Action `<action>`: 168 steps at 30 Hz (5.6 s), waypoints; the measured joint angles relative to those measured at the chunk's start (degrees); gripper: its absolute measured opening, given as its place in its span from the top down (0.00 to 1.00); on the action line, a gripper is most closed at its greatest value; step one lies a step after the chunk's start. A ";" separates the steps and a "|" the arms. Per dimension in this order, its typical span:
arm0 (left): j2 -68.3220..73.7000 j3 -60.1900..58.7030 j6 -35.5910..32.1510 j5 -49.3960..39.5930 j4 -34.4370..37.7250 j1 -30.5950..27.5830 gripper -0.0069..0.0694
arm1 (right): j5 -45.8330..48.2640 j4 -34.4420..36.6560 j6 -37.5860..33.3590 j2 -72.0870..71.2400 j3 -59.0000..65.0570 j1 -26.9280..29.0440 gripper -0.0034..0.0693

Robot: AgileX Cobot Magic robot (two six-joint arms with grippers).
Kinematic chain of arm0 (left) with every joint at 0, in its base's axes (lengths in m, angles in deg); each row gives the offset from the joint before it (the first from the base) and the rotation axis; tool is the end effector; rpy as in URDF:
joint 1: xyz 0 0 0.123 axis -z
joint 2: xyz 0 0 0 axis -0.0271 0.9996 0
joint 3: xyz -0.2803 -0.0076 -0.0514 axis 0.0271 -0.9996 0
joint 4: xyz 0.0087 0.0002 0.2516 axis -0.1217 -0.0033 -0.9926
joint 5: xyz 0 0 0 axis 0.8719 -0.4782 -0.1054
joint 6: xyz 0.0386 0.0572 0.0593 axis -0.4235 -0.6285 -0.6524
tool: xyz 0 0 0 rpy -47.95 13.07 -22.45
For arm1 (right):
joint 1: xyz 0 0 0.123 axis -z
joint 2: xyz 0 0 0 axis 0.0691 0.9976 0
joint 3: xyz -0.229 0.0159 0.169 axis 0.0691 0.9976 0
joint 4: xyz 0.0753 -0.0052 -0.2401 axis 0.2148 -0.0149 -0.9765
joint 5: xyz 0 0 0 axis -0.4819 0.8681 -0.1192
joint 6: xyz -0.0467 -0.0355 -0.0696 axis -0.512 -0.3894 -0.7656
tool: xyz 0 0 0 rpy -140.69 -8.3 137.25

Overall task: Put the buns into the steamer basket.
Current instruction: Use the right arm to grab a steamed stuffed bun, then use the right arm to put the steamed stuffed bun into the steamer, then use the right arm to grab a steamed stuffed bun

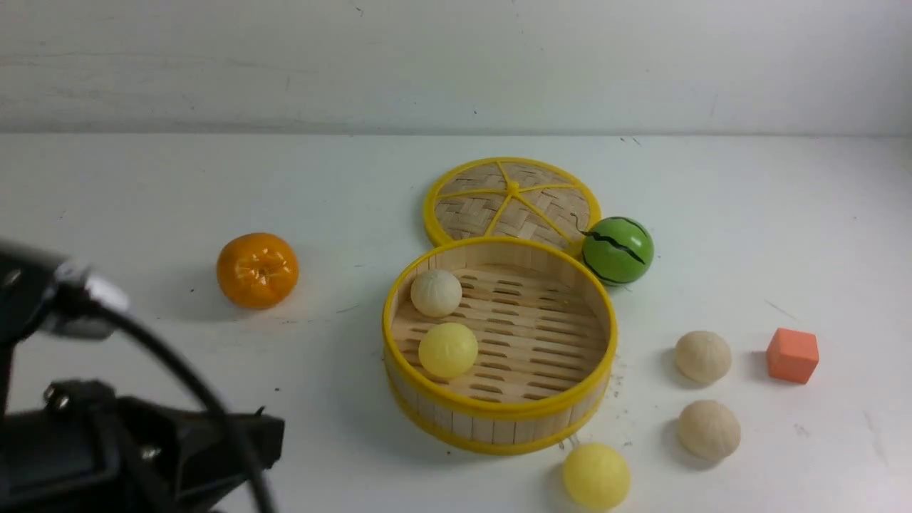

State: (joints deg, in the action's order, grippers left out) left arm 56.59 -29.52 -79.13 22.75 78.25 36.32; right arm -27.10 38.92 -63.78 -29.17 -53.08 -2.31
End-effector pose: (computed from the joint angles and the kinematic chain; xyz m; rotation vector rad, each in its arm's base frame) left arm 0.1056 -0.0869 0.2993 0.3729 2.0396 -0.7075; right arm 0.0518 0.0018 0.1727 0.1254 1.8832 0.1031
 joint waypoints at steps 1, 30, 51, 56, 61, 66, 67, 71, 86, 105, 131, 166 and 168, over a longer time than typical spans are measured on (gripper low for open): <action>-1.18 -1.20 0.00 1.45 0.33 0.00 0.93 | 0.01 0.00 0.00 0.00 0.00 0.00 0.62; -16.64 -15.62 0.06 7.67 3.50 0.00 0.93 | 35.91 27.12 -12.06 42.81 -37.15 -3.89 0.66; -16.64 -15.81 0.06 7.67 3.50 0.00 0.93 | 36.04 2.80 5.04 86.18 -63.00 -36.66 0.65; -16.64 -15.92 0.06 7.67 3.50 0.00 0.93 | 33.90 0.71 7.15 92.66 -65.76 -35.52 0.63; -16.64 -15.92 0.06 7.67 3.50 0.00 0.93 | 30.79 1.62 7.17 97.27 -68.42 -34.90 0.62; -16.64 -15.92 0.06 7.67 3.50 0.00 0.93 | 28.42 1.69 6.83 100.86 -68.80 -34.90 0.62; -16.64 -15.92 0.06 7.67 3.50 0.00 0.93 | 28.42 1.69 6.83 100.86 -68.80 -34.90 0.62; -16.64 -15.92 0.06 7.67 3.50 0.00 0.92 | 26.54 1.69 6.63 103.33 -69.05 -34.84 0.62; -16.64 -15.92 0.06 7.67 3.50 0.00 0.90 | 24.69 1.69 5.69 105.77 -69.44 -33.69 0.71; -16.64 -15.92 0.06 7.67 3.50 0.00 0.90 | 32.68 4.69 -0.65 95.08 -79.37 -33.69 0.96; -16.64 -15.92 0.06 7.67 3.50 0.00 0.87 | 37.16 0.78 1.33 102.00 -90.71 -31.94 0.21; -16.64 -15.92 0.06 7.67 3.50 0.00 0.83 | 22.25 -1.42 7.34 102.29 -65.92 -17.07 0.62; -16.64 -15.92 0.06 7.67 3.50 0.00 0.82 | 21.75 -1.42 7.34 102.29 -65.92 -17.07 0.65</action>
State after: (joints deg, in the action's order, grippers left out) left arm 39.95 -45.43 -79.07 30.42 81.75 36.32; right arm -5.35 37.50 -56.43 73.12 -119.00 -19.38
